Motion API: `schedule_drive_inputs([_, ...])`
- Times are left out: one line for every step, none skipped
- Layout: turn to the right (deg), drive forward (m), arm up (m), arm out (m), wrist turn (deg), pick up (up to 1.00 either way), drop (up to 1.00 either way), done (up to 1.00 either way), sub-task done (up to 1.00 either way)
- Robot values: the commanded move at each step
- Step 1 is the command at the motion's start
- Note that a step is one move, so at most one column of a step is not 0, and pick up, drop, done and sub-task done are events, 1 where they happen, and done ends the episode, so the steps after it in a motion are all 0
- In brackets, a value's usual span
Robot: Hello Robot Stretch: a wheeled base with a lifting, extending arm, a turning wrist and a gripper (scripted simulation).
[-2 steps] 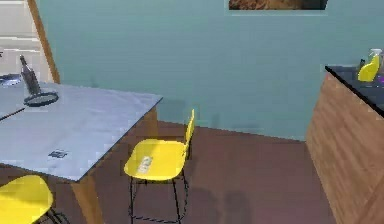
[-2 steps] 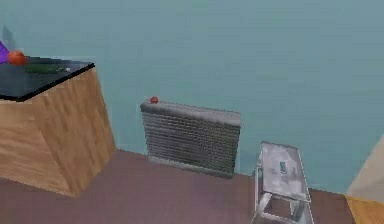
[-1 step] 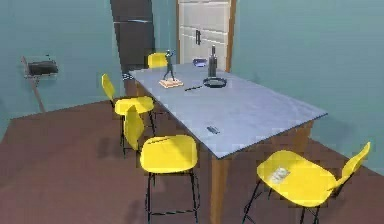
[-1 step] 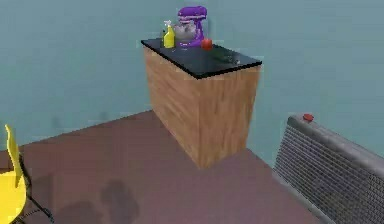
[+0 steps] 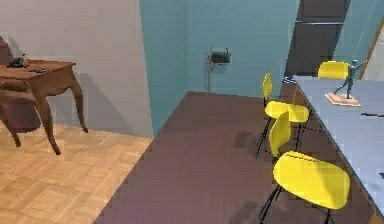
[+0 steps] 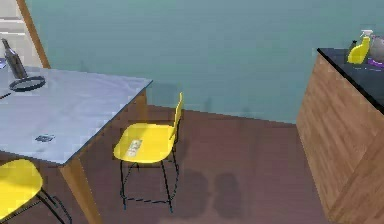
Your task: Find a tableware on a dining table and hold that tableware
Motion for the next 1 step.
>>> schedule_drive_inputs([-3.0,0.00,0.00,0.00,0.0,0.00,0.00,0.00,0.00])
